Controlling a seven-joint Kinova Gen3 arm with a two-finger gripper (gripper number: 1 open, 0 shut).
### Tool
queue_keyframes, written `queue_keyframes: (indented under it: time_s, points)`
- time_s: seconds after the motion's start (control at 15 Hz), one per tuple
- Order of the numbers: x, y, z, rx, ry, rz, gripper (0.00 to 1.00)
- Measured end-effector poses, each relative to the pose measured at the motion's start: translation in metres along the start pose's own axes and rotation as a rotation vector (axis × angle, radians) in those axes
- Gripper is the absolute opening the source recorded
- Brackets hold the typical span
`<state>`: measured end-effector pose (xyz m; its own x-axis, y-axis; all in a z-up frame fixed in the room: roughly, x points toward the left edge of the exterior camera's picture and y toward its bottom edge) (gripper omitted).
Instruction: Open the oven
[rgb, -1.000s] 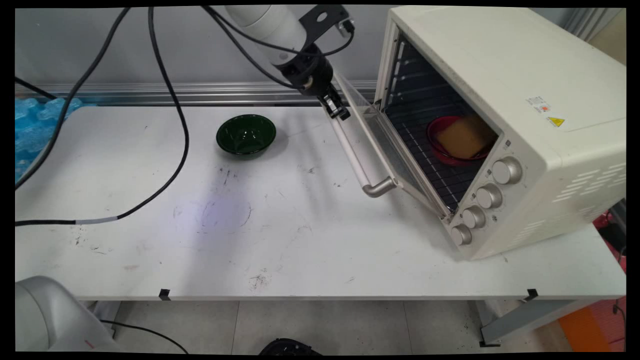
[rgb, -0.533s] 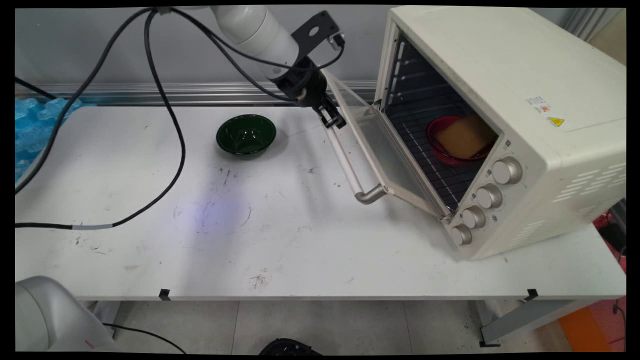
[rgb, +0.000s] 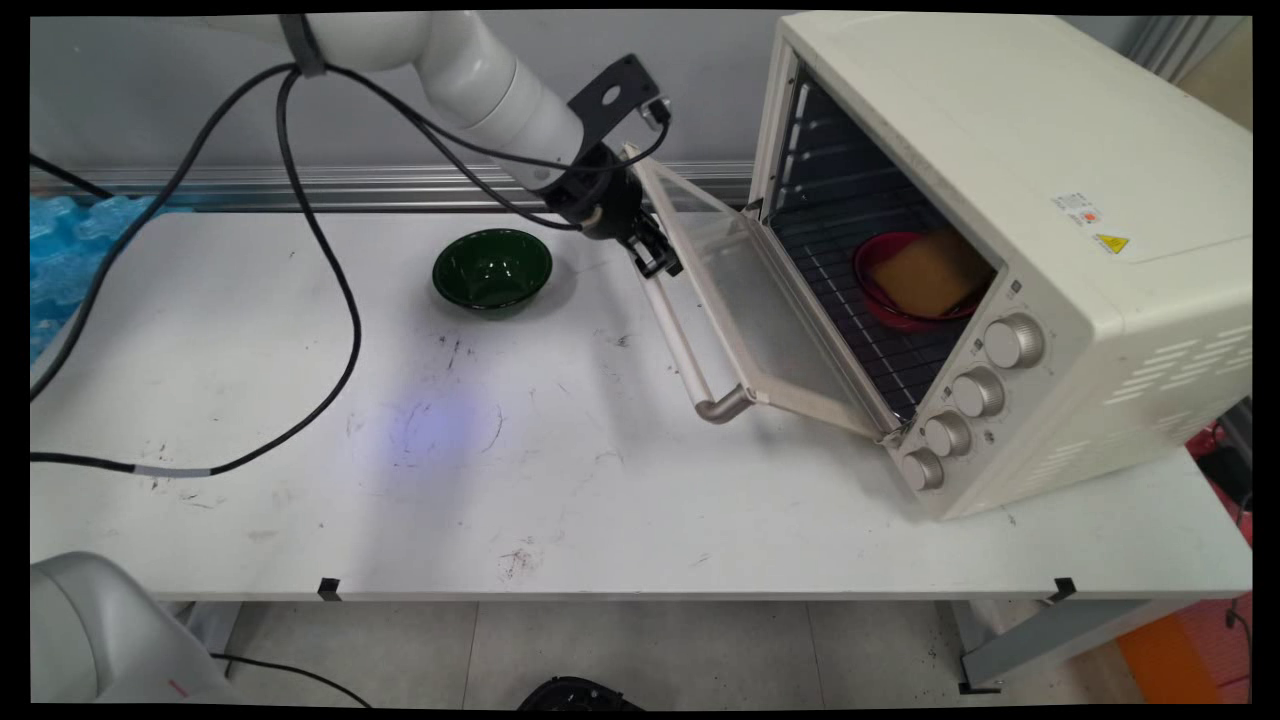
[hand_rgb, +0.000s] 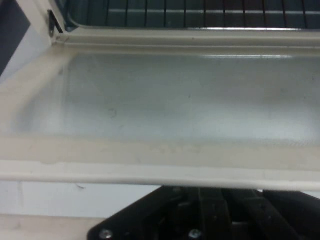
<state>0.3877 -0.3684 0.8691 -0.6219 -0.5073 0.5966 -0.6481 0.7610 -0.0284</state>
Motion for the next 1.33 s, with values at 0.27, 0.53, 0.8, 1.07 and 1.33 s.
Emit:
queue_keyframes:
  time_s: [0.27,0.53,0.8,1.07,1.33]
  points:
    - [-0.014,0.000,0.006,-0.003,0.009,-0.010,0.00]
    - [-0.029,0.000,0.011,-0.003,0.015,-0.019,0.00]
    - [-0.043,-0.001,0.016,-0.002,0.016,-0.028,0.00]
    - [-0.055,-0.002,0.018,0.001,0.017,-0.030,0.00]
    - [-0.062,-0.003,0.016,0.000,0.023,-0.026,0.00]
